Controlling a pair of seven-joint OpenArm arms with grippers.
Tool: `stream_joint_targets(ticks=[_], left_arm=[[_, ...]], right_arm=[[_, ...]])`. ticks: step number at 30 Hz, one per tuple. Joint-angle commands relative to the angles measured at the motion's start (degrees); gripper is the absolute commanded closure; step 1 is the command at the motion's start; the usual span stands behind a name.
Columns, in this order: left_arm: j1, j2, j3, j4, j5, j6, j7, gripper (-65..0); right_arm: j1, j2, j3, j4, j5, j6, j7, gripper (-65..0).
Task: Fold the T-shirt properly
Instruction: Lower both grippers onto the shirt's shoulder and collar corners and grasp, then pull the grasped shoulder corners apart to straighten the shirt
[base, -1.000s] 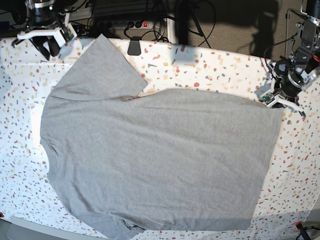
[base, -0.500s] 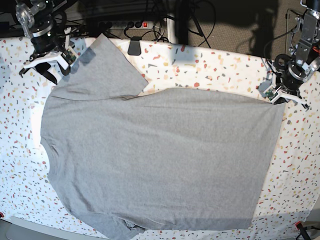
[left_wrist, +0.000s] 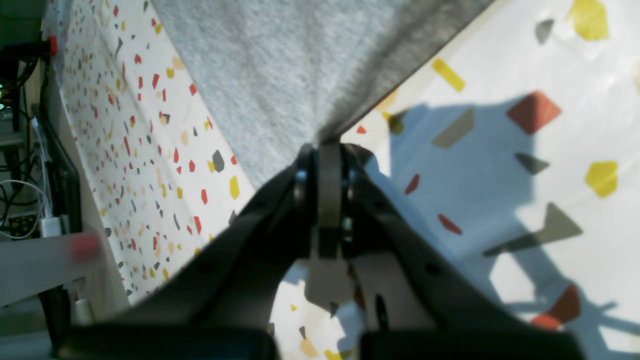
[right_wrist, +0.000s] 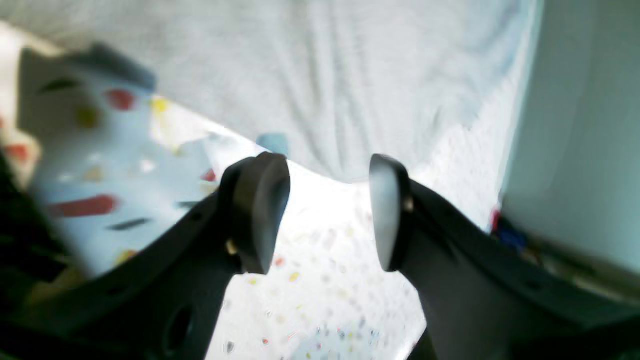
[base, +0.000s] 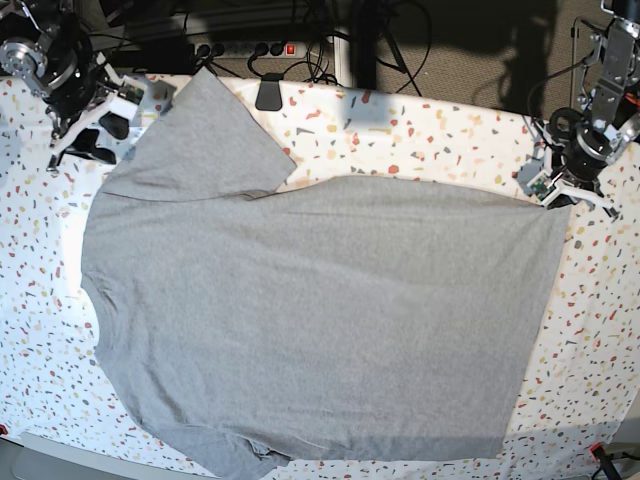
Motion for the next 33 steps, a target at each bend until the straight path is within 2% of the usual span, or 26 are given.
stream_joint_targets(ticks=[1,6,10,12,15,18,22,24,28,33], left_arm=[[0.72,-0.68,0.11,-0.17,0.24,-2.58,2.75,0.0],[0.74,-0.68,0.11,-0.17,0.24,-2.58,2.95,0.0],[0.74,-0.68,0.11,-0.17,0.24,-2.58,5.42,0.0],[0.74,-0.68,0.11,-0.15,0.24,-2.58,6.34,0.0],[0.74,-0.68,0.11,-0.13,0.24,-2.51,6.91,0.0],[0.74,-0.68,0.11,-0.13,0.24,-2.51,6.88,0.0],[0.74,-0.68,0.11,-0.13,0.26,-2.51,6.91,0.0],[0.74,-0.68,0.11,-0.13,0.24,-2.54,6.91,0.0],[0.74,-0.68,0.11,-0.13,0.24,-2.51,6.91,0.0],[0.76,-0.68,0.11,-0.13,0.24,-2.54,6.91,0.0]], right_arm=[[0.46,0.92,0.37,0.7,-0.85,-0.37,1.33,-30.0],[1.73,0.94,0.24,0.22,-1.29,-0.09,3.15,-30.0],[3.76,0.39,-1.81,-3.52,-1.29,-0.2,3.93,-29.9],[5.88,0.09,-4.37,-6.97,-1.31,-1.05,3.65,-29.9],[9.11,-0.04,-9.51,-10.84,-3.76,-5.35,0.42,-29.9],[11.72,-0.04,-13.88,-12.37,-5.18,-5.51,-2.54,-29.9],[15.26,-1.42,-17.53,-14.21,-5.16,-5.49,-2.47,-29.9],[17.14,-2.14,-18.84,-15.28,-5.09,-4.66,-2.49,-29.9],[18.71,-2.25,-21.18,-15.61,-5.11,-0.22,-2.43,-29.9],[18.88,-2.29,-21.42,-15.58,-5.73,2.8,-2.51,-29.9]])
